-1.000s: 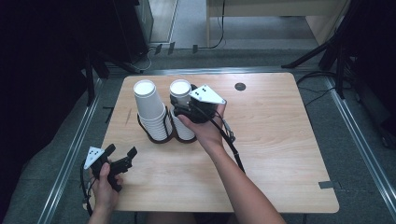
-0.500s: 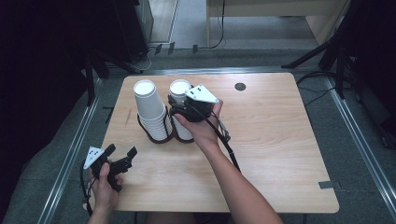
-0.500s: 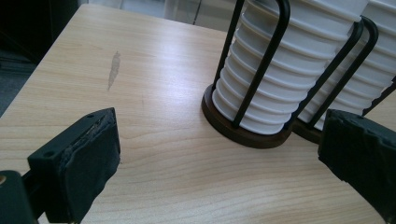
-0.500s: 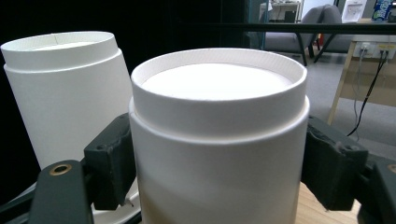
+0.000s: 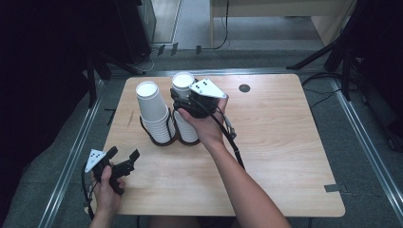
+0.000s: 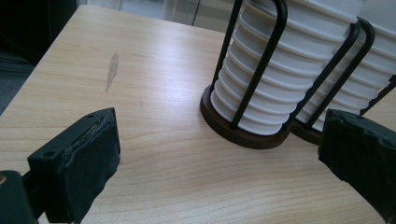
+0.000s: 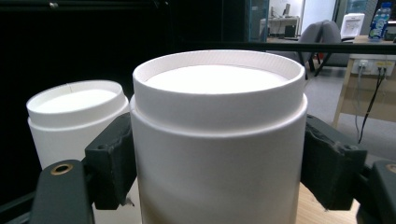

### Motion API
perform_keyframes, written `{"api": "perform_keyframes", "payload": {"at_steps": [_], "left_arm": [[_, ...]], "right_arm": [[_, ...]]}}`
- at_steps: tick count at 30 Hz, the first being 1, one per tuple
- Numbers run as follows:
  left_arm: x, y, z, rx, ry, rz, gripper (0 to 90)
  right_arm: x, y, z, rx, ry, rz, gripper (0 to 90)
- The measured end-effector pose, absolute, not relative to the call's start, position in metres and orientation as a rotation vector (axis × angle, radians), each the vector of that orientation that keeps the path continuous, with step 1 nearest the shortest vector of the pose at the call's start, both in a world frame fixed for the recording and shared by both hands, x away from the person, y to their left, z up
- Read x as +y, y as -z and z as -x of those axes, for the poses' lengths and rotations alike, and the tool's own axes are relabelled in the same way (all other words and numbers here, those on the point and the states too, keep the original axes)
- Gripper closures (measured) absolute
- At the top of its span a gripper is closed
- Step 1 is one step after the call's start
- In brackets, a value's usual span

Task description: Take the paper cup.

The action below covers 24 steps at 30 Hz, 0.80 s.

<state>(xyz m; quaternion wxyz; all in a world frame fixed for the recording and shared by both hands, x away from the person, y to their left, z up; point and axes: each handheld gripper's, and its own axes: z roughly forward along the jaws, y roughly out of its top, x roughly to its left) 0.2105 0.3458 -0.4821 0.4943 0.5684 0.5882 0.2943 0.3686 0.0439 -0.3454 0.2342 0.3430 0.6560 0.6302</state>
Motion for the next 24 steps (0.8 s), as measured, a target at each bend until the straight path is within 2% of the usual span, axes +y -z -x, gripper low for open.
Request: {"api": "perform_keyframes", "payload": {"at_steps": [24], "left_arm": [[0.343, 0.482, -0.211, 1.420, -0.718, -1.397, 0.0]], "right_arm": [[0.021, 0.292, -0.359, 1.696, -1.816, -0.839, 22.3]]}}
